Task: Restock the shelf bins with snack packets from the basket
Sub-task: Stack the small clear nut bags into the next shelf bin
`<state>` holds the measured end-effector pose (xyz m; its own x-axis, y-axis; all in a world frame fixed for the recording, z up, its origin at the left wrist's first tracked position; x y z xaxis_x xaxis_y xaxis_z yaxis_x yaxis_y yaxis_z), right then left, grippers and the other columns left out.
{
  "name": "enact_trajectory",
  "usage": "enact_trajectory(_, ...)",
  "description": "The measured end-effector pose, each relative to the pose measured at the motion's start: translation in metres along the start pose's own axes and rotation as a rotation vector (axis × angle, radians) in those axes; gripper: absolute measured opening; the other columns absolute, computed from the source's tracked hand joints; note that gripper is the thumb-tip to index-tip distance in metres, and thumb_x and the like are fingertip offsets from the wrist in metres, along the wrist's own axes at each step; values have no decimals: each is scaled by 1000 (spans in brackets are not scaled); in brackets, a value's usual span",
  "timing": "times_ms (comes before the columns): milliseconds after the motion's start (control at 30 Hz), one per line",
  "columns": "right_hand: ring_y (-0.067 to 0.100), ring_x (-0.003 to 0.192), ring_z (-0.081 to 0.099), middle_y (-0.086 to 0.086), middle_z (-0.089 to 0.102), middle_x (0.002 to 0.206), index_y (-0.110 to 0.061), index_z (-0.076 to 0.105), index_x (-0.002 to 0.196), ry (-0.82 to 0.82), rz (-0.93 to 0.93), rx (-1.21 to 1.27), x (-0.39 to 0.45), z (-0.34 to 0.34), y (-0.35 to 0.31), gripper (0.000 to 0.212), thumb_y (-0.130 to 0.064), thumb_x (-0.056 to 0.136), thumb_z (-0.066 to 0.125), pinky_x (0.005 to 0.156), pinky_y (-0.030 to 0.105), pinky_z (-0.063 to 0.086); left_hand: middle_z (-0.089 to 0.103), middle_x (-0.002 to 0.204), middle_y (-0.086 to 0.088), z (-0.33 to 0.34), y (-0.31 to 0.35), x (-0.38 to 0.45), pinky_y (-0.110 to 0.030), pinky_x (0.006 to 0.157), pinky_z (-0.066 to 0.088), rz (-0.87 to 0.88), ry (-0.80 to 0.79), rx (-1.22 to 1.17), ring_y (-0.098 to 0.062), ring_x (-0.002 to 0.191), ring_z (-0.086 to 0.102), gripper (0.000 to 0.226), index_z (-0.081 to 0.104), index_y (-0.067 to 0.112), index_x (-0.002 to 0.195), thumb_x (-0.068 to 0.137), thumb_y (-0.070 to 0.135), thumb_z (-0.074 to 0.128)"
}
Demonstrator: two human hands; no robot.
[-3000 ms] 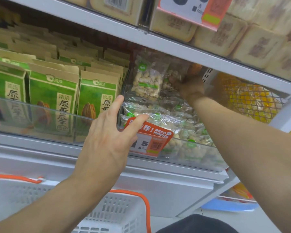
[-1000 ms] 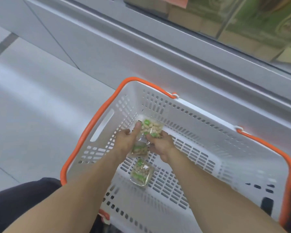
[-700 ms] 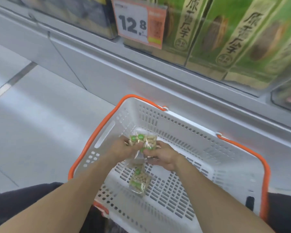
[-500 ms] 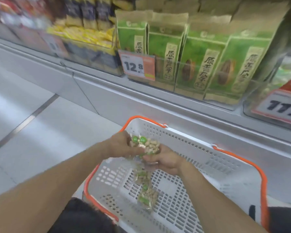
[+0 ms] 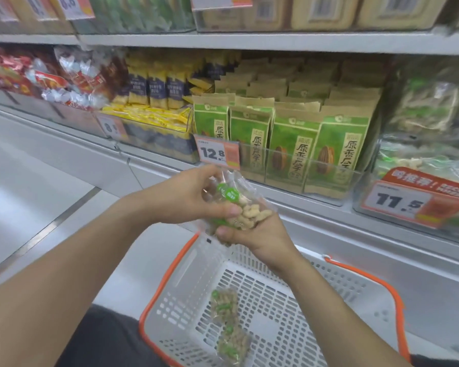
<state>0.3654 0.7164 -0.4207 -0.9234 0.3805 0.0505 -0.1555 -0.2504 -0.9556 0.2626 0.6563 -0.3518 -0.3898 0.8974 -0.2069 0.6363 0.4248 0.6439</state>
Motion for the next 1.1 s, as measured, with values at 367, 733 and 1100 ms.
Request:
enact_trajectory(367,-2,78,67,-15,74,83,-24,70,94,-64,21,-628,1,-30,-130,31,-17,69,86,73,11,47,55,83,-17,-19,76,11,-52,72,50,343,83,-353,-36,78,58,51,52,15,99,80,57,74)
enact_trajectory(733,8,91,72,-3,76,99,-15,61,118,143,-28,-743,-63,-109,-155,70,-7,56,92,81,18,52,68,113,9,46,136,12,-39,95,52,499,170,-416,-7,107,65,44,51,19,124,87,21,75)
enact_trajectory(1100,-5,115,56,-18,60,122,-22,55,125,547,-575,-1336,-142,-149,-258,62,-1,74,83,97,12,41,41,143,21,57,171,41,-9,107,27,556,318,-94,11,129,35,68,37,32,146,86,51,63)
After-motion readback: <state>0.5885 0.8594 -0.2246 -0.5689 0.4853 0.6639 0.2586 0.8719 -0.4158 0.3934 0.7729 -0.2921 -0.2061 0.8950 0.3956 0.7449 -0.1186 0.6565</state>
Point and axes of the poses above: each hand's wrist, its own x-axis towards the middle knuckle, its own z-axis out of the palm, y = z × x, the point moved 9 cm from there along x, towards the middle knuckle
